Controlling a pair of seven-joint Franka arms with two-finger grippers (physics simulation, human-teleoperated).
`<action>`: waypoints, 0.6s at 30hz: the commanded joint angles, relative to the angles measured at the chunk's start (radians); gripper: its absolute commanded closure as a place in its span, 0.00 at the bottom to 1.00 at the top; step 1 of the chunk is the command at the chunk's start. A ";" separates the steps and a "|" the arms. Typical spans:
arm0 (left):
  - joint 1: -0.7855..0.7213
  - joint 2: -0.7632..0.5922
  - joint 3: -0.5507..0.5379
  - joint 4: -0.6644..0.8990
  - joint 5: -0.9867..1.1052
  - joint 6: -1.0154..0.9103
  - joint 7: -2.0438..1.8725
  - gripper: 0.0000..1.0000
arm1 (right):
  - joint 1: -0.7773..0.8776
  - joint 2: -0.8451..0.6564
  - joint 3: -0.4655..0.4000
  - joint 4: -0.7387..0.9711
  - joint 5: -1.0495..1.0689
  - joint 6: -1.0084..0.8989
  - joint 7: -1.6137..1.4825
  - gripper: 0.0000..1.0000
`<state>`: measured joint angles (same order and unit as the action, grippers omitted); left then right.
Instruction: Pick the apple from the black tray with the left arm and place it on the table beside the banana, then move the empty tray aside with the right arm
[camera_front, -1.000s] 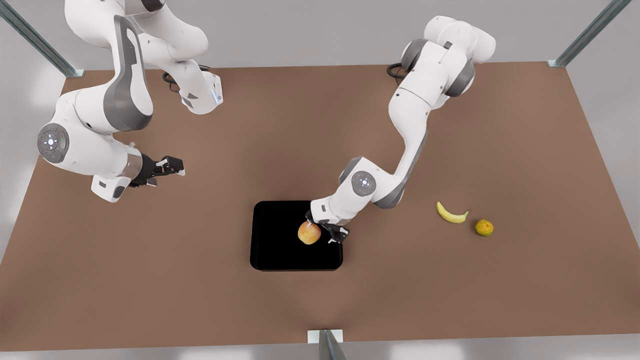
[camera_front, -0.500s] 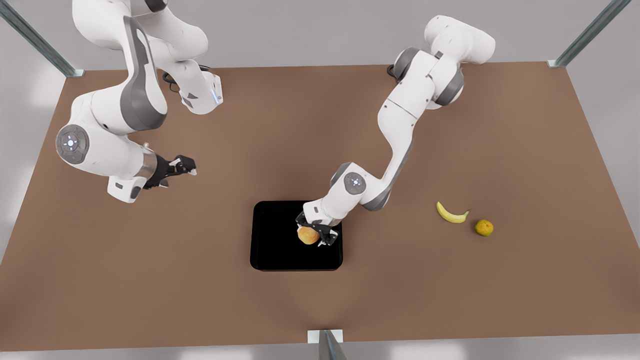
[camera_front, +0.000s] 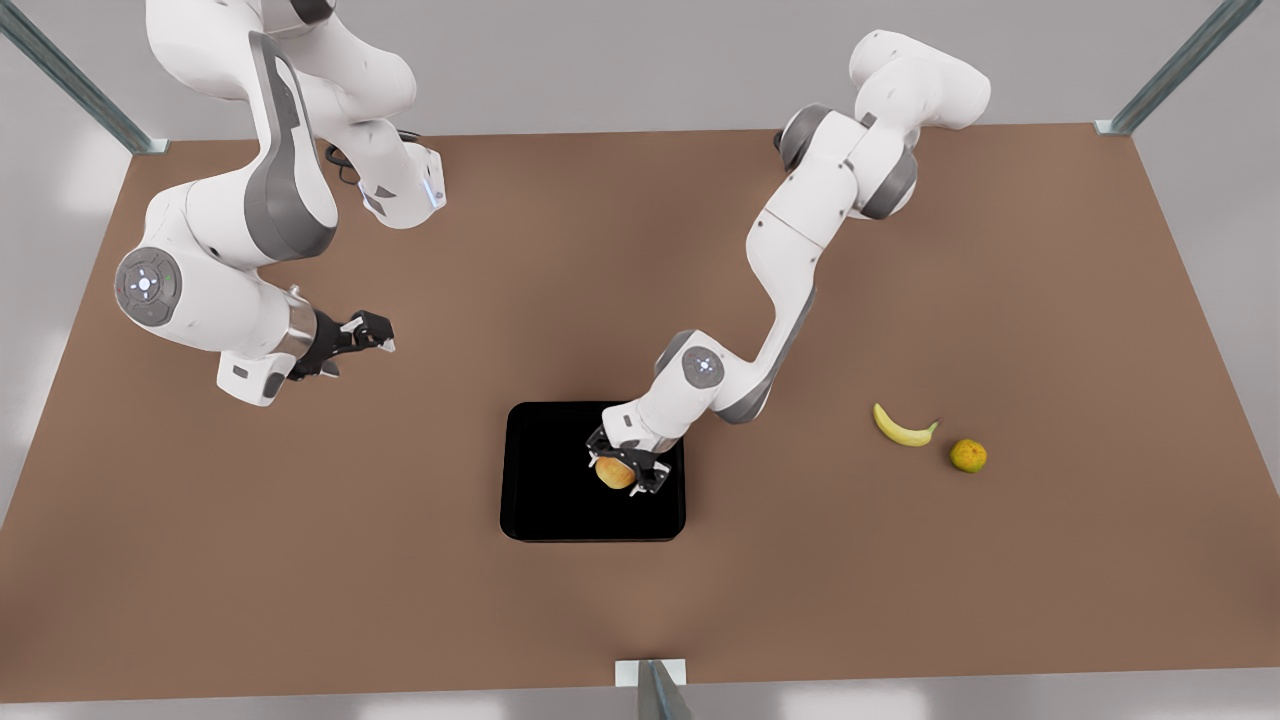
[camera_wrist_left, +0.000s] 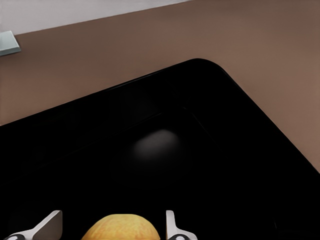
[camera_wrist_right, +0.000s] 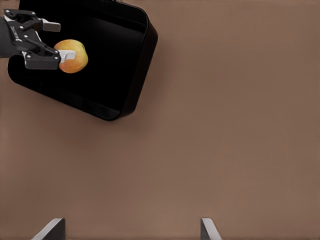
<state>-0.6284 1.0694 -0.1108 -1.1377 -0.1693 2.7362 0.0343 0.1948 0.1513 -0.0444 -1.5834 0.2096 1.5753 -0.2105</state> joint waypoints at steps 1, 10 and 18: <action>-0.001 0.003 0.000 0.003 0.002 0.020 -0.020 0.00 | 0.000 -0.001 0.000 0.000 0.001 0.011 -0.004 0.00; -0.017 0.009 0.002 0.003 0.002 0.022 -0.020 0.00 | 0.003 0.001 0.001 0.000 0.001 0.012 -0.004 0.00; -0.016 0.011 0.017 0.000 0.031 0.022 -0.019 0.00 | 0.003 0.001 0.001 0.000 0.001 0.012 -0.004 0.00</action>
<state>-0.6443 1.0814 -0.0950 -1.1389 -0.1469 2.7575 0.0257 0.1980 0.1529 -0.0429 -1.5835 0.2094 1.5878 -0.2127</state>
